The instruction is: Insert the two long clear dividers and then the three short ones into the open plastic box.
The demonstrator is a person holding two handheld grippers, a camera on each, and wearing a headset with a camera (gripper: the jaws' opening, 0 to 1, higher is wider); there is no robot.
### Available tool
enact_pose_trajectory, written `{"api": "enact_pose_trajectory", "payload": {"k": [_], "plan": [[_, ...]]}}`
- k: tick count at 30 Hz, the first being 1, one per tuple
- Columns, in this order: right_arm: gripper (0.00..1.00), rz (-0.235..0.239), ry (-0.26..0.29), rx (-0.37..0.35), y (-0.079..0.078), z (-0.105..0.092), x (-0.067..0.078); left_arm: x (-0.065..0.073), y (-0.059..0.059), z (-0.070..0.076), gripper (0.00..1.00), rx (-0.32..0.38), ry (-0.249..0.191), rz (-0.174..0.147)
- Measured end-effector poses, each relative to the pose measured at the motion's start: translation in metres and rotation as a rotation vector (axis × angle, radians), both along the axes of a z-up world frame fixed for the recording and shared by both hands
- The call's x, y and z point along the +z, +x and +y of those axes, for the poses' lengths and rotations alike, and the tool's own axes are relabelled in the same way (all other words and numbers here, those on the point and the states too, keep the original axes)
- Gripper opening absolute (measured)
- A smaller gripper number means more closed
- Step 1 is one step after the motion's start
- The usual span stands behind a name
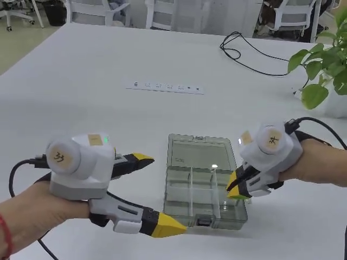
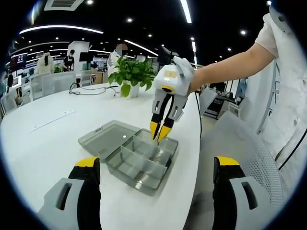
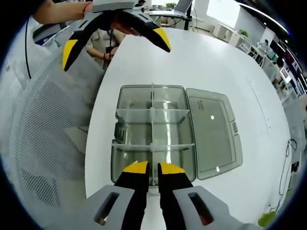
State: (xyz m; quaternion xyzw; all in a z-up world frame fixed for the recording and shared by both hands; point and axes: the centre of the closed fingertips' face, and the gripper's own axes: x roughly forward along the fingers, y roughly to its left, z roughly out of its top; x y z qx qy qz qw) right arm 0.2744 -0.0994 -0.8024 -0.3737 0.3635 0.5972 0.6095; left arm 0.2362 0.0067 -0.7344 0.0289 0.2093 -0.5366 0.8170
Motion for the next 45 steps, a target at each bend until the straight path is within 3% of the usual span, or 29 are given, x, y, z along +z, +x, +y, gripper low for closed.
{"api": "enact_pose_trajectory", "payload": {"k": [12,16,21,25,30,35,45], "plan": [[0.20,-0.051,0.126,-0.139,-0.007,-0.029,0.041,0.001,-0.001,0.009,1.00,0.017,0.015,-0.005],[0.31,-0.061,0.162,-0.201,-0.015,-0.040,0.048,0.000,-0.001,0.012,1.00,0.028,0.022,-0.009],[0.39,-0.059,0.198,-0.266,-0.022,-0.062,0.045,-0.001,-0.003,0.015,1.00,0.033,0.035,-0.012],[0.55,-0.066,0.247,-0.343,-0.027,-0.070,0.047,-0.004,-0.004,0.017,1.00,0.034,0.045,-0.008],[0.66,-0.074,0.266,-0.390,-0.034,-0.081,0.046,-0.010,-0.005,0.021,1.00,0.036,0.056,-0.001],[0.71,-0.091,0.301,-0.428,-0.035,-0.086,0.048,-0.014,-0.003,0.025,1.00,0.040,0.071,0.002],[0.73,-0.116,0.314,-0.473,-0.027,-0.091,0.047,-0.013,-0.003,0.025,1.00,0.038,0.080,-0.009]]}}
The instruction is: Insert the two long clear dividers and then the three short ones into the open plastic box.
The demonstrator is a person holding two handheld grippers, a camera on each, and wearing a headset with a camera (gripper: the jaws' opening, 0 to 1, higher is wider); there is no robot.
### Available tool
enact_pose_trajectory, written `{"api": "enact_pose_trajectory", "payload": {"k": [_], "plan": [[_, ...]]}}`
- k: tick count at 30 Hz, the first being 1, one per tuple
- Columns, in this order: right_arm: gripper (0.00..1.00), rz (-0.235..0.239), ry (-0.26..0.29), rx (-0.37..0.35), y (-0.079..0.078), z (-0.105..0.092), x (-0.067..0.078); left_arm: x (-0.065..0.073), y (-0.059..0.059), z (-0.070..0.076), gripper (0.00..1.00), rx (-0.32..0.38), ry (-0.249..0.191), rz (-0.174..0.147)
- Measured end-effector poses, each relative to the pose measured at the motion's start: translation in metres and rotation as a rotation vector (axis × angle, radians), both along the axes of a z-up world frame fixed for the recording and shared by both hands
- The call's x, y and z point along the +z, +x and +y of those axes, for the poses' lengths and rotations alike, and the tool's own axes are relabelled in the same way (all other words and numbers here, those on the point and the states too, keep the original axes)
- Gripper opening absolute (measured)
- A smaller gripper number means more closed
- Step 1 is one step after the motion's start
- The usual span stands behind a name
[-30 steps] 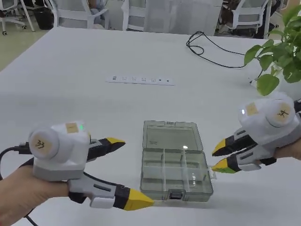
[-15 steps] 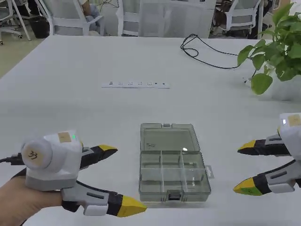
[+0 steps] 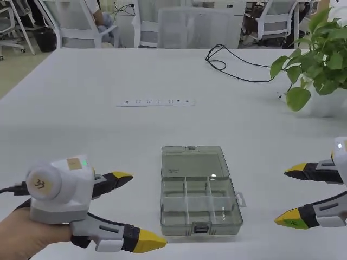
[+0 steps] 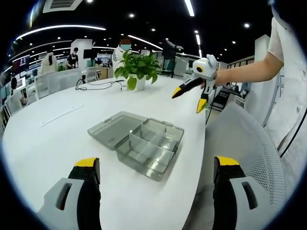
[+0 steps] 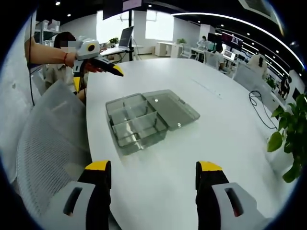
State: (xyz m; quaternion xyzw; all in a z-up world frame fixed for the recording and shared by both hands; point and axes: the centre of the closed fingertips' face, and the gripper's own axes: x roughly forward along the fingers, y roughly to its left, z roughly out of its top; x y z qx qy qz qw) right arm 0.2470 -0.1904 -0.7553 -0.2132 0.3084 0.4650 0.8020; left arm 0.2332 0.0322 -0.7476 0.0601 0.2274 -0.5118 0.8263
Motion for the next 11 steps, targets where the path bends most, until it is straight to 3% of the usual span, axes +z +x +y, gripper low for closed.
{"api": "enact_pose_trajectory", "payload": {"k": [11], "plan": [[0.79,-0.007,0.019,-0.011,-0.0003,0.0009,0.0036,-0.0008,-0.0018,-0.0002,1.00,-0.002,0.003,0.002]]}}
